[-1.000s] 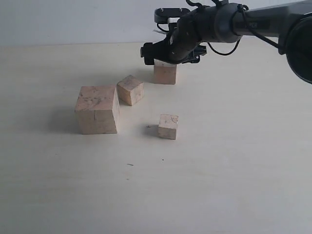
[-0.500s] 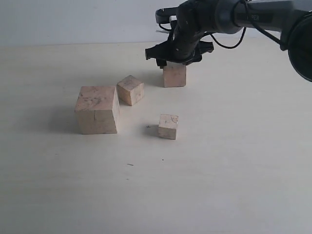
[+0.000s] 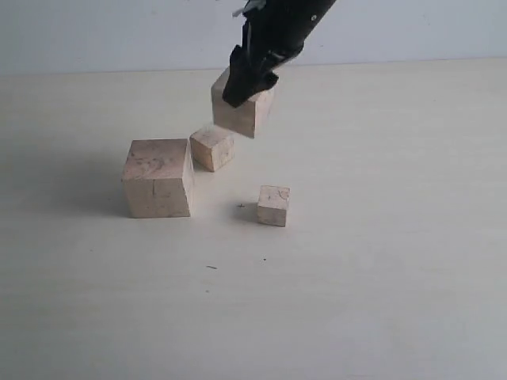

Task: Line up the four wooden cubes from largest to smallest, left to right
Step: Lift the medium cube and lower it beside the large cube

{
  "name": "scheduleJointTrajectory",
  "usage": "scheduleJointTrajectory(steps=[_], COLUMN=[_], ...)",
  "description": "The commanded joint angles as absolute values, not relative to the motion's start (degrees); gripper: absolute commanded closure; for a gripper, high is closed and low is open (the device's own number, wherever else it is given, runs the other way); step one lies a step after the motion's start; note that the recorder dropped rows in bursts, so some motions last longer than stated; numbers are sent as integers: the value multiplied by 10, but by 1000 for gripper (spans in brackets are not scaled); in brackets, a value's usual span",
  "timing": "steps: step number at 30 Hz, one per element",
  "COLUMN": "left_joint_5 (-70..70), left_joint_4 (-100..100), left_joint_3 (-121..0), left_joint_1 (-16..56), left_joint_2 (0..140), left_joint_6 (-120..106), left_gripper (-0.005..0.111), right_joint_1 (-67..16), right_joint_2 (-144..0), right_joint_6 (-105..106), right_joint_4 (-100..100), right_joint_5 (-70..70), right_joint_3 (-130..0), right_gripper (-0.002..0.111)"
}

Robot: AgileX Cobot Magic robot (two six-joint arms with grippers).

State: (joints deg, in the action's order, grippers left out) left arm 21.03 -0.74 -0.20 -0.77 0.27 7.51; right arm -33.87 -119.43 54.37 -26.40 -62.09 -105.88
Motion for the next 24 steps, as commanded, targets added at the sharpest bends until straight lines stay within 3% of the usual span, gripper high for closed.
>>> scheduleJointTrajectory(steps=[1,8,24], left_joint_5=[205,205,205], left_joint_4=[-7,-7,-7], left_joint_3=[0,0,0], left_joint_1=[-4,-4,-4], left_joint_2=[0,0,0], left_joint_6=[73,73,73], left_gripper=[107,107,107], right_joint_1=[-340,-340,-340], right_joint_2=[-1201,-1243,-1314], right_joint_6=[694,771,821], right_joint_4=[-312,-405,-406], right_joint_5=[-637,-650,-622], right_joint_3=[-1019,-1007,-1005], right_gripper=[108,108,108])
